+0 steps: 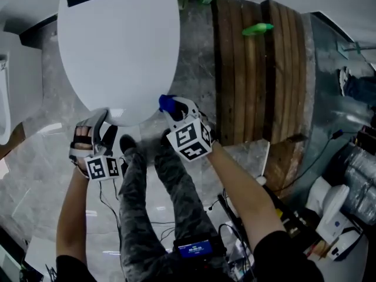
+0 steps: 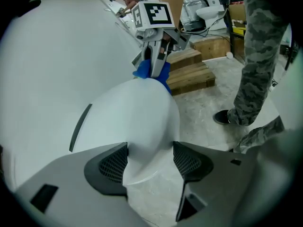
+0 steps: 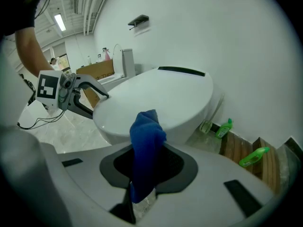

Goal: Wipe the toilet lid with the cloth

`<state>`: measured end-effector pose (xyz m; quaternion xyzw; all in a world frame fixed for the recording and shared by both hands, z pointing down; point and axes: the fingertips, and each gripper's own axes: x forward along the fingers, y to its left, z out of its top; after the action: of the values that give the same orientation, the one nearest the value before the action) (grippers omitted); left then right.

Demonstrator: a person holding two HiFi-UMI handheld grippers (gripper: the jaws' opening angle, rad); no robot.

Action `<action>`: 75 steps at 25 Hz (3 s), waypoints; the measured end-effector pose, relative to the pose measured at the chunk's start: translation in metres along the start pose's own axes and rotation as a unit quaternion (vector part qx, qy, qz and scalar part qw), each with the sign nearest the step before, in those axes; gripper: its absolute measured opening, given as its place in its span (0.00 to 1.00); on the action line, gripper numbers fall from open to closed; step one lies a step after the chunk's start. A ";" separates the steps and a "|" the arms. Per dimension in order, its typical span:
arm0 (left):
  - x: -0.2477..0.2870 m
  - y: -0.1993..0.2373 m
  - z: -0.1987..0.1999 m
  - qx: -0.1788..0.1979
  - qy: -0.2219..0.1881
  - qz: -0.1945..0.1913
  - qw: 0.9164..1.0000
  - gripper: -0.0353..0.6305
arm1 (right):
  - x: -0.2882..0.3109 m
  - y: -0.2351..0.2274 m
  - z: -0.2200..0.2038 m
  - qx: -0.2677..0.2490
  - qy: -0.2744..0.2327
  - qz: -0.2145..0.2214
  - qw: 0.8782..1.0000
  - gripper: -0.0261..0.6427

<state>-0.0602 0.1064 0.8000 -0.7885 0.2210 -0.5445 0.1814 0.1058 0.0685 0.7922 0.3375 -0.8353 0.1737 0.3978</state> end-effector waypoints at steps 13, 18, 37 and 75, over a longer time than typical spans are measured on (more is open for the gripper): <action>0.024 -0.013 -0.007 -0.053 0.007 -0.026 0.998 0.50 | 0.029 -0.001 -0.025 0.029 0.053 0.012 0.998 0.17; 0.011 -0.005 -0.004 -0.089 0.007 -0.020 0.996 0.50 | 0.014 0.005 -0.018 0.043 0.050 0.017 0.998 0.17; -0.067 0.093 0.038 -0.305 -0.041 0.036 0.951 0.08 | -0.072 -0.008 0.080 0.064 -0.011 0.001 0.998 0.17; 0.056 0.307 -0.144 -0.339 -0.050 -0.012 0.939 0.07 | 0.213 -0.019 0.348 -0.005 0.000 0.043 0.999 0.17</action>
<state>-0.2247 -0.1872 0.7315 -0.8322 0.3737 -0.3990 -0.0926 -0.1685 -0.2299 0.7429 0.2994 -0.8500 0.1867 0.3913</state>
